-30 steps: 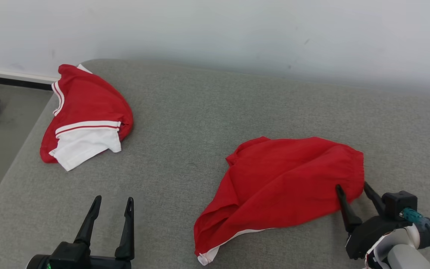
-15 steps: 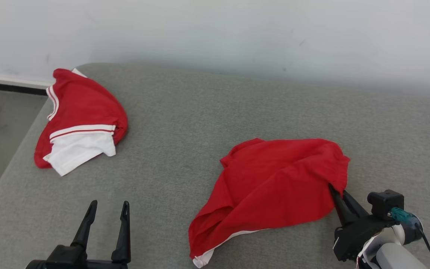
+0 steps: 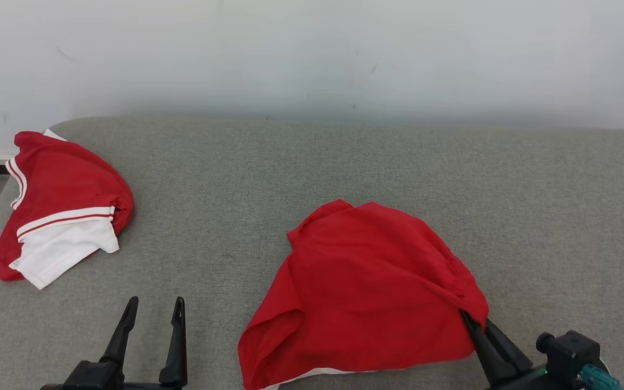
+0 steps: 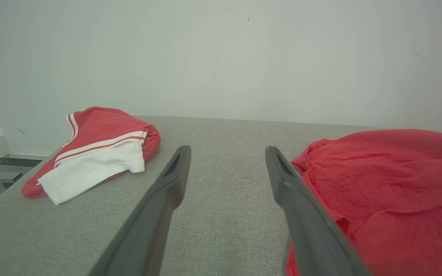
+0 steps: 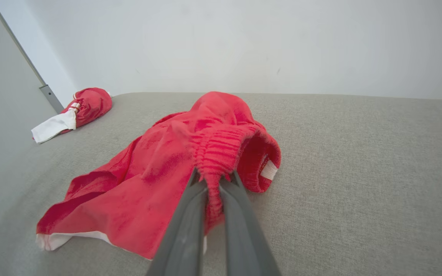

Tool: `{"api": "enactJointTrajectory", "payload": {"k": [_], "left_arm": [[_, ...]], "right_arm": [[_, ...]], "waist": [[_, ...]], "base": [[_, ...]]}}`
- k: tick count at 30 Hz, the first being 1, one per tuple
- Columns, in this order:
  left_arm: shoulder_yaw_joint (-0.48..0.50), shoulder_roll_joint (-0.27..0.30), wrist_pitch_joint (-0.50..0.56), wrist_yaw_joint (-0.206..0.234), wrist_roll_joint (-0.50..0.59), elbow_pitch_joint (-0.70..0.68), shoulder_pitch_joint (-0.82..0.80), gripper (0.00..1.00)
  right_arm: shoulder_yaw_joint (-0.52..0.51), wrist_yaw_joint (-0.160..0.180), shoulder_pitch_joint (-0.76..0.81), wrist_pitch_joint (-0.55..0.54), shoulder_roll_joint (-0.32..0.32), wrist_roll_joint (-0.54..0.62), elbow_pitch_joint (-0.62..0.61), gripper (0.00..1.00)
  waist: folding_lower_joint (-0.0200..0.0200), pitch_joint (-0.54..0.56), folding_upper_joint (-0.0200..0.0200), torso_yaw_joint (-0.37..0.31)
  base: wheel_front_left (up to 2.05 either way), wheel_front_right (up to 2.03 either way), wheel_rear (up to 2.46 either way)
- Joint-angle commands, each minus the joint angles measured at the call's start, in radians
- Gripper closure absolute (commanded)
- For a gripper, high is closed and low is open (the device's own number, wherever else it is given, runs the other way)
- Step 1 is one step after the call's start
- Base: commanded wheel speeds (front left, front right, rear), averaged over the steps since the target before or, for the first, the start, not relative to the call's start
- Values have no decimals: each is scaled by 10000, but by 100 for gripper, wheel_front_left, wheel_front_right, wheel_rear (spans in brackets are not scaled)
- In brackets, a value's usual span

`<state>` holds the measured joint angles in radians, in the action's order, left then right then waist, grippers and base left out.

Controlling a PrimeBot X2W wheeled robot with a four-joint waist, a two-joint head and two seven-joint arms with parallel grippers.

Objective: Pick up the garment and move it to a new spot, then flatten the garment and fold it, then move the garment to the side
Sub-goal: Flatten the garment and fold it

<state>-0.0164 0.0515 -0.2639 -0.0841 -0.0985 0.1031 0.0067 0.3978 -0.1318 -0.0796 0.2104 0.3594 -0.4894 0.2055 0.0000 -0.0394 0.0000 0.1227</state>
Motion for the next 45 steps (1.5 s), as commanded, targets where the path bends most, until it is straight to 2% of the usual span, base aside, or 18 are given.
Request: {"api": "enactJointTrajectory", "payload": {"k": [1, 6, 9, 13, 17, 24, 35, 40, 41, 43, 45], "left_arm": [[42, -10, -9, 2, -16, 6, 93, 0], [92, -8, -9, -28, 10, 3, 114, 0], [74, -12, -9, 13, -40, -51, 110, 0], [-185, -10, -9, 116, -122, -53, 117, 0], [-327, -9, -9, 100, -109, 9, -47, 0], [-376, -10, -9, -18, 26, 95, -313, 0], [-619, -10, -9, -9, -89, 222, -714, 0], [-712, -10, -9, 37, -114, 230, -749, 0], [-741, -10, -9, 50, -127, 240, -748, 0], [-762, -10, -9, 97, -148, 245, -739, 0], [-736, -10, -9, 128, -160, 239, -708, 0]], "right_arm": [[-104, 22, 283, -126, -44, 10, -194, 100], [-1043, 22, 1887, -1122, -296, -26, -1727, 100], [-1622, 22, 2573, -1487, -409, 77, -2248, 100], [-1947, 22, 2617, -1832, -448, 489, -2591, 100], [-2006, 22, 2092, -1968, -429, 643, -2351, 100], [-1831, 22, 455, -1939, -256, 709, -796, 100], [-1078, 22, -2863, -1071, -531, 357, 3392, 100], [-607, 22, -3614, -731, -651, 346, 4824, 100], [-464, 22, -3759, -622, -662, 340, 5109, 91], [-249, 22, -3973, -386, -700, 224, 5571, 0], [-112, 22, -4090, -137, -752, 28, 5885, 0]], "waist": [[0, -15, 0, -145], [0, -4, 0, -201], [0, -18, 0, -185], [0, -44, 0, -41], [0, -100, 0, 187], [0, -383, 0, 693], [0, -832, 0, 1354], [0, -856, 0, 1427], [0, -855, 0, 1428], [0, -842, 0, 1376], [0, -803, 0, 1257]], "base": [[0, 0, 0], [0, 0, 0], [0, 0, 0], [0, 0, 0], [0, 0, 0], [0, 0, 0], [0, 0, 0], [0, 0, 0], [0, 0, 0], [0, 0, 0], [0, 0, 0]]}}
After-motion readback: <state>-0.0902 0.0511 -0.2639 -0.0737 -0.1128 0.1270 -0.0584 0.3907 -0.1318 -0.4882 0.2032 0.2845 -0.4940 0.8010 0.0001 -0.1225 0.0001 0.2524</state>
